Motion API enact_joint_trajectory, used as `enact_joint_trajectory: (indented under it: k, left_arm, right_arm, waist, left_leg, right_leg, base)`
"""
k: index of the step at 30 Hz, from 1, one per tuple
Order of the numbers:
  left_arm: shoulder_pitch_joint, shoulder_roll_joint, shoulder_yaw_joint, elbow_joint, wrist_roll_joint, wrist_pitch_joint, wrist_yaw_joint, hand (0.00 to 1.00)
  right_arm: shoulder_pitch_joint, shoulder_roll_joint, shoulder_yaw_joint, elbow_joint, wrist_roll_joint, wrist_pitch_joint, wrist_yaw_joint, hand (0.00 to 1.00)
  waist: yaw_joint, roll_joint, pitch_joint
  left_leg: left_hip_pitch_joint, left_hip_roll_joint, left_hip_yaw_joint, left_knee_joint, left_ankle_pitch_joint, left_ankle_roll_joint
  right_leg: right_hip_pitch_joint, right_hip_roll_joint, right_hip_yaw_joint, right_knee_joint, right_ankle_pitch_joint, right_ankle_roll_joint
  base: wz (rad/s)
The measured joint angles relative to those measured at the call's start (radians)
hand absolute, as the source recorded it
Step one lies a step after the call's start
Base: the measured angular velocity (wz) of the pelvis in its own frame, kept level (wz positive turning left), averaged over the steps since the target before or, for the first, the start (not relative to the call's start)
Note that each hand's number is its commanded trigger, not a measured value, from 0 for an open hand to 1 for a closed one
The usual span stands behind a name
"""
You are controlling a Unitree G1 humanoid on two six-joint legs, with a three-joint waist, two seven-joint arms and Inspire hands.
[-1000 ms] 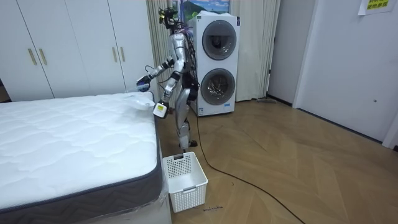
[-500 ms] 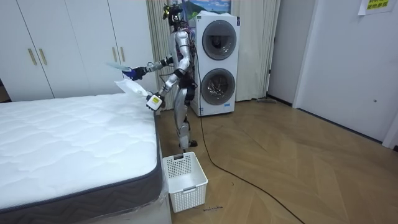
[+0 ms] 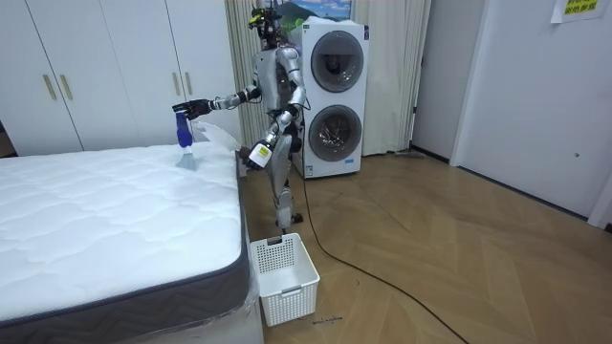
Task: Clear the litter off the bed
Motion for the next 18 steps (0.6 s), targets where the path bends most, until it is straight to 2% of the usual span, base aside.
enact_joint_trajectory:
  k: [2,4,6,7,8,9,10,11,12,13,14,15,16,17,18]
  left_arm:
    - [0.007,-0.014,0.015,-0.013,-0.001,0.000,0.020,1.00]
    - [0.013,-0.035,0.017,-0.026,-0.002,0.000,0.050,1.00]
    - [0.008,-0.043,0.017,-0.029,-0.002,0.000,0.057,1.00]
    - [0.007,-0.049,0.016,-0.029,-0.002,0.000,0.056,1.00]
    - [0.007,-0.057,0.017,-0.029,-0.001,0.000,0.056,1.00]
    - [0.006,-0.061,0.017,-0.030,-0.001,-0.001,0.056,1.00]
    - [0.004,-0.065,0.016,-0.030,-0.002,0.000,0.056,1.00]
    - [0.003,-0.058,0.017,-0.031,-0.002,-0.001,0.060,1.00]
    - [0.004,-0.051,0.017,-0.031,-0.003,0.000,0.065,1.00]
    - [0.004,-0.042,0.017,-0.031,-0.003,0.000,0.076,1.00]
    - [0.004,-0.042,0.017,-0.031,-0.002,0.000,0.079,1.00]
    - [0.004,-0.043,0.017,-0.031,-0.002,0.000,0.078,1.00]
    - [0.004,-0.048,0.016,-0.030,-0.002,0.000,0.073,1.00]
    - [0.005,-0.050,0.016,-0.030,-0.003,0.000,0.072,1.00]
    - [0.009,-0.056,0.014,-0.031,-0.003,0.001,0.072,1.00]
  right_arm:
    - [0.000,0.018,0.000,-0.004,0.001,-0.008,-0.027,0.00]
    - [0.000,0.028,0.003,-0.004,0.005,-0.019,-0.056,0.00]
    - [-0.001,0.028,0.005,-0.006,0.005,-0.023,-0.082,0.00]
    - [-0.001,0.028,0.006,-0.006,0.005,-0.023,-0.100,0.00]
    - [-0.001,0.028,0.005,-0.006,0.006,-0.030,-0.120,0.00]
    - [-0.001,0.027,0.004,-0.006,0.006,-0.038,-0.133,0.00]
    - [-0.001,0.026,0.003,-0.006,0.006,-0.053,-0.153,0.00]
    - [0.001,0.034,0.006,-0.006,0.002,-0.061,-0.169,0.00]
    - [0.003,0.046,0.006,-0.006,-0.006,-0.062,-0.170,0.00]
    - [0.002,0.065,0.008,-0.007,-0.025,-0.066,-0.167,0.00]
    - [0.002,0.066,0.008,-0.006,-0.025,-0.066,-0.159,0.00]
    - [0.002,0.065,0.006,-0.006,-0.025,-0.066,-0.154,0.00]
    - [0.002,0.062,0.004,-0.006,-0.023,-0.060,-0.140,0.00]
    - [0.003,0.061,0.004,-0.006,-0.019,-0.056,-0.133,0.00]
    - [0.005,0.060,0.005,-0.006,-0.012,-0.044,-0.121,0.00]
  waist:
    - [0.012,-0.009,0.0025]
    - [0.027,-0.014,0.0014]
    - [0.025,-0.015,0.0018]
    - [0.024,-0.016,0.0032]
    - [0.025,-0.017,0.0039]
    - [0.025,-0.016,0.0045]
    - [0.018,-0.016,0.0090]
    - [0.005,-0.022,0.0197]
    - [0.005,-0.026,0.0236]
    - [0.004,-0.032,0.0297]
    - [-0.006,-0.030,0.0287]
    - [-0.014,-0.028,0.0273]
    - [-0.029,-0.022,0.0263]
    - [-0.035,-0.017,0.0261]
    - [-0.040,-0.007,0.0263]
  left_leg:
    - [-0.002,-0.007,-0.030,0.001,0.008,-0.008]
    - [-0.014,-0.016,-0.065,0.001,0.028,-0.019]
    - [-0.038,-0.019,-0.068,-0.005,0.054,-0.023]
    - [-0.047,-0.022,-0.053,-0.021,0.080,-0.018]
    - [-0.048,-0.025,-0.037,-0.065,0.125,-0.012]
    - [-0.047,-0.026,-0.022,-0.098,0.154,-0.006]
    - [-0.047,-0.023,0.053,-0.147,0.202,0.008]
    - [-0.080,0.008,0.202,-0.047,0.138,0.062]
    - [-0.092,0.027,0.269,0.029,0.077,0.071]
    - [-0.104,0.073,0.352,0.165,-0.031,0.062]
    - [-0.104,0.117,0.399,0.255,-0.101,0.057]
    - [-0.096,0.140,0.421,0.279,-0.122,0.052]
    - [-0.071,0.178,0.462,0.283,-0.159,0.037]
    - [-0.062,0.189,0.477,0.271,-0.164,0.033]
    - [-0.049,0.187,0.491,0.214,-0.164,0.032]
  right_leg:
    - [0.009,0.007,-0.012,0.000,-0.007,-0.011]
    - [0.012,0.020,-0.028,0.002,-0.015,-0.025]
    - [0.010,0.028,-0.077,0.004,-0.023,-0.039]
    - [0.010,0.029,-0.120,0.007,-0.028,-0.046]
    - [0.008,0.030,-0.170,0.005,-0.031,-0.051]
    - [0.006,0.030,-0.197,0.003,-0.032,-0.055]
    - [0.002,0.014,-0.276,-0.002,-0.036,-0.067]
    - [0.007,0.005,-0.364,-0.003,-0.044,-0.075]
    - [0.013,0.005,-0.403,-0.010,-0.045,-0.076]
    - [0.022,0.010,-0.479,-0.025,-0.045,-0.076]
    - [0.023,0.014,-0.547,-0.032,-0.046,-0.074]
    - [0.026,0.014,-0.577,-0.030,-0.049,-0.073]
    - [0.025,0.012,-0.633,-0.016,-0.052,-0.068]
    - [0.023,0.009,-0.654,-0.004,-0.054,-0.065]
    - [0.018,0.000,-0.653,0.038,-0.054,-0.065]
  base:
    - [0.43]
    - [0.73]
    - [1.00]
    - [1.19]
    - [1.24]
    - [1.36]
    - [1.44]
    - [1.38]
    - [1.21]
    - [1.13]
    - [1.20]
    - [1.40]
    - [1.15]
    - [1.26]
    - [1.18]
